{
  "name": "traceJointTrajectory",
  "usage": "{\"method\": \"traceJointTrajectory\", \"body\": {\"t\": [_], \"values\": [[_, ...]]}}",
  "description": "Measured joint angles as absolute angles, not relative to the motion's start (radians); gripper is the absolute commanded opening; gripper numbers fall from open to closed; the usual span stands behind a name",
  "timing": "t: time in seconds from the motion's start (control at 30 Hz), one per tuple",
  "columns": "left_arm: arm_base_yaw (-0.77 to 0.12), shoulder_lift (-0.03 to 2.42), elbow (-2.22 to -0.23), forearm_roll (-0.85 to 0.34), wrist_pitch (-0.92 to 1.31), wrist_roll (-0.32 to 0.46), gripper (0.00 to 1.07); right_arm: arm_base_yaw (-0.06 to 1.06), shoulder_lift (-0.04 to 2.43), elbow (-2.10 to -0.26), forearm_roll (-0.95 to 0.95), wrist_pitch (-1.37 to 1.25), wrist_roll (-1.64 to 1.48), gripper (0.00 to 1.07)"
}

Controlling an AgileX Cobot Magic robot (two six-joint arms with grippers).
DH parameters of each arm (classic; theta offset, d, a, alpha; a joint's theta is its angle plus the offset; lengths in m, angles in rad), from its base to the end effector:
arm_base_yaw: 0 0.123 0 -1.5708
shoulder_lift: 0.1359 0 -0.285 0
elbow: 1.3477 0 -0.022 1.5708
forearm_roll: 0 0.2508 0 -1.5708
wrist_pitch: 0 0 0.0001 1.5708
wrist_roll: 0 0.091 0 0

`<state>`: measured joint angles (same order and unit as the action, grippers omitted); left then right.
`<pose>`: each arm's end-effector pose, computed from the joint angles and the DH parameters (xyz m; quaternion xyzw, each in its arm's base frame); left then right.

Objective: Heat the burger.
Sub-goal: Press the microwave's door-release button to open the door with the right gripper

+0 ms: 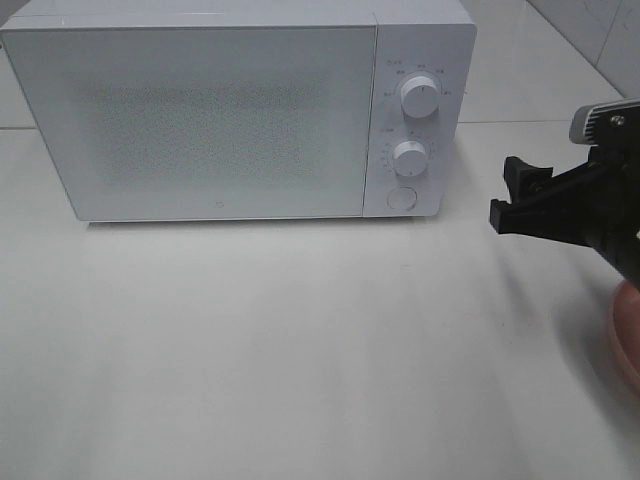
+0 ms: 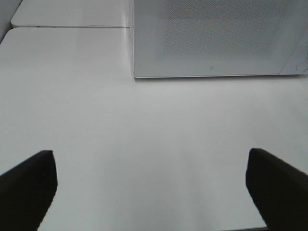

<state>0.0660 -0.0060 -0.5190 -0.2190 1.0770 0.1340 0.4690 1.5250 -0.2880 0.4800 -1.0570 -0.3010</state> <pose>-0.0086 -0.0180 0.2827 0.0352 0.8451 -0.0564 0.5304 0.2223 0.0716 0.1747 -0.0604 0.7502 -0.0192 0.6582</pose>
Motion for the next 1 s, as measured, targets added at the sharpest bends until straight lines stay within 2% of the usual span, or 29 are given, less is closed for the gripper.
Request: {"method": "traceJointTrajectory", "body": {"t": [0.03,0.1,0.23,0.33,0.5,0.73,1.0], "values": [[0.066,-0.006,-0.519,-0.219,1.077,0.134,1.00,0.516,1.541,-0.288,0.530,-1.076,-0.310,0.74],[0.066,-0.006,-0.519,-0.219,1.077,0.134,1.00,0.534,1.550,-0.288,0.552,-1.081,-0.310,0.74],[0.066,-0.006,-0.519,-0.219,1.077,0.134,1.00,0.640,1.590,-0.288,0.678,-1.130,-0.314,0.74],[0.066,-0.006,-0.519,-0.219,1.077,0.134,1.00,0.659,1.599,-0.288,0.695,-1.140,-0.314,0.74],[0.066,-0.006,-0.519,-0.219,1.077,0.134,1.00,0.755,1.650,-0.288,0.772,-1.181,-0.314,0.74],[0.066,-0.006,-0.519,-0.219,1.077,0.134,1.00,0.792,1.665,-0.288,0.801,-1.189,-0.297,0.73],[0.066,-0.006,-0.519,-0.219,1.077,0.134,1.00,0.792,1.667,-0.288,0.806,-1.201,-0.042,0.60]]}}
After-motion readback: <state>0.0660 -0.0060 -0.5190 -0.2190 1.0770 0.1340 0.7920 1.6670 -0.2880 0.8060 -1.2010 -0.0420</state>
